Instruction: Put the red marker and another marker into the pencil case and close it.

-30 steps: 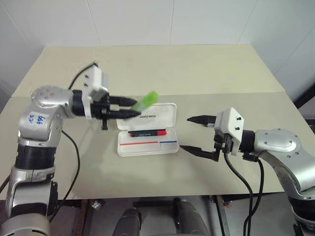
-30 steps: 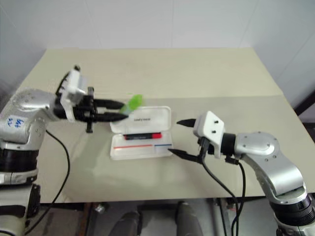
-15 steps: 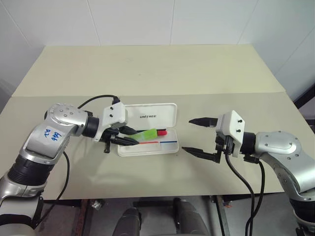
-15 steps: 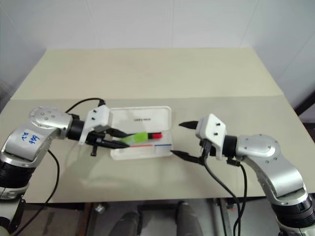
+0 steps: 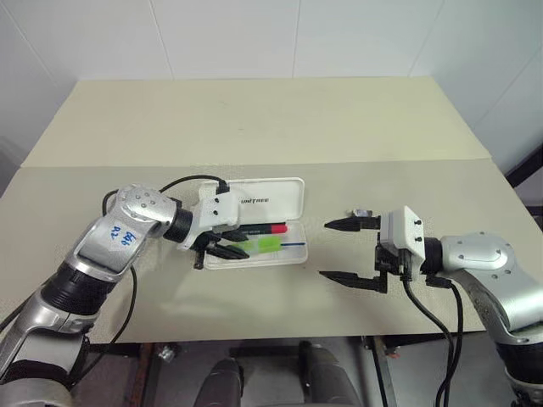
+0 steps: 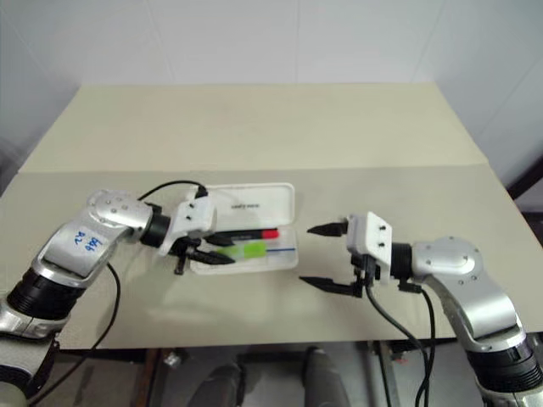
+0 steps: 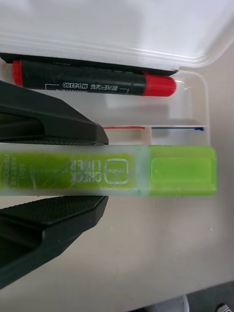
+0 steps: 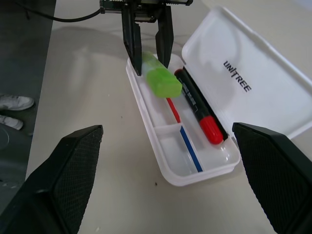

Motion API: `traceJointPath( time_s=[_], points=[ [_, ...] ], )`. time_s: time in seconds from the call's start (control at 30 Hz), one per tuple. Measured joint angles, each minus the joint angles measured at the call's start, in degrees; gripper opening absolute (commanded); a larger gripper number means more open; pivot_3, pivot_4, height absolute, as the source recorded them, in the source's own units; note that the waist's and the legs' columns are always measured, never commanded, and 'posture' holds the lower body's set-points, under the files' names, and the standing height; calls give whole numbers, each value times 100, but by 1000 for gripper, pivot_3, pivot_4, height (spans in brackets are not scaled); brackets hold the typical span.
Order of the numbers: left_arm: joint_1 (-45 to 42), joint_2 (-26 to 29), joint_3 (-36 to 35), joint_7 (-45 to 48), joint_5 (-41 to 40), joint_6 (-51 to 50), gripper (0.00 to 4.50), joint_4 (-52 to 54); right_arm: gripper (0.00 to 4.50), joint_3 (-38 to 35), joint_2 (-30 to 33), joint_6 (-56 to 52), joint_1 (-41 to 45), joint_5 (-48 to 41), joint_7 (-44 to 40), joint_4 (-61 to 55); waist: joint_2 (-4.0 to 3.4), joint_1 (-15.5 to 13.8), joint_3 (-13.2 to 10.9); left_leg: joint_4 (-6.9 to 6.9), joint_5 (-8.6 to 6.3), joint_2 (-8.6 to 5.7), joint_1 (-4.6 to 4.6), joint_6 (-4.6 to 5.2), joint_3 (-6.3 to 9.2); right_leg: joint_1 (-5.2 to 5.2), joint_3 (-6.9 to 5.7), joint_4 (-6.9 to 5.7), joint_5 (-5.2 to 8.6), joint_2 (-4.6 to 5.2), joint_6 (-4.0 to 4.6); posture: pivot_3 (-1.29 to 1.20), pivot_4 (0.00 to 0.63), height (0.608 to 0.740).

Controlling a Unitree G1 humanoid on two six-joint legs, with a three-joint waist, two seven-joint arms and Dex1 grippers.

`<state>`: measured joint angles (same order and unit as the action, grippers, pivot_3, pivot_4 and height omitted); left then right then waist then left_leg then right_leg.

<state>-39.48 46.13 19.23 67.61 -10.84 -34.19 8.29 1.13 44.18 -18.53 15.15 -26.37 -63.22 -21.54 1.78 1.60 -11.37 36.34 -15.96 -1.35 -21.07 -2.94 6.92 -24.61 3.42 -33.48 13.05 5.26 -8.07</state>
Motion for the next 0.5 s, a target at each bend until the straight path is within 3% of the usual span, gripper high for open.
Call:
traceJointPath(
  time_s=[0.5],
  points=[
    [-77,-18,141,176,398,115,1086,-214,4500,107,-112,219,195,233,-17,314,-1,-2,0,-1,0,-1,-2,0,1,-1,1,-1,0,1,-2,0,150,740]
  ],
)
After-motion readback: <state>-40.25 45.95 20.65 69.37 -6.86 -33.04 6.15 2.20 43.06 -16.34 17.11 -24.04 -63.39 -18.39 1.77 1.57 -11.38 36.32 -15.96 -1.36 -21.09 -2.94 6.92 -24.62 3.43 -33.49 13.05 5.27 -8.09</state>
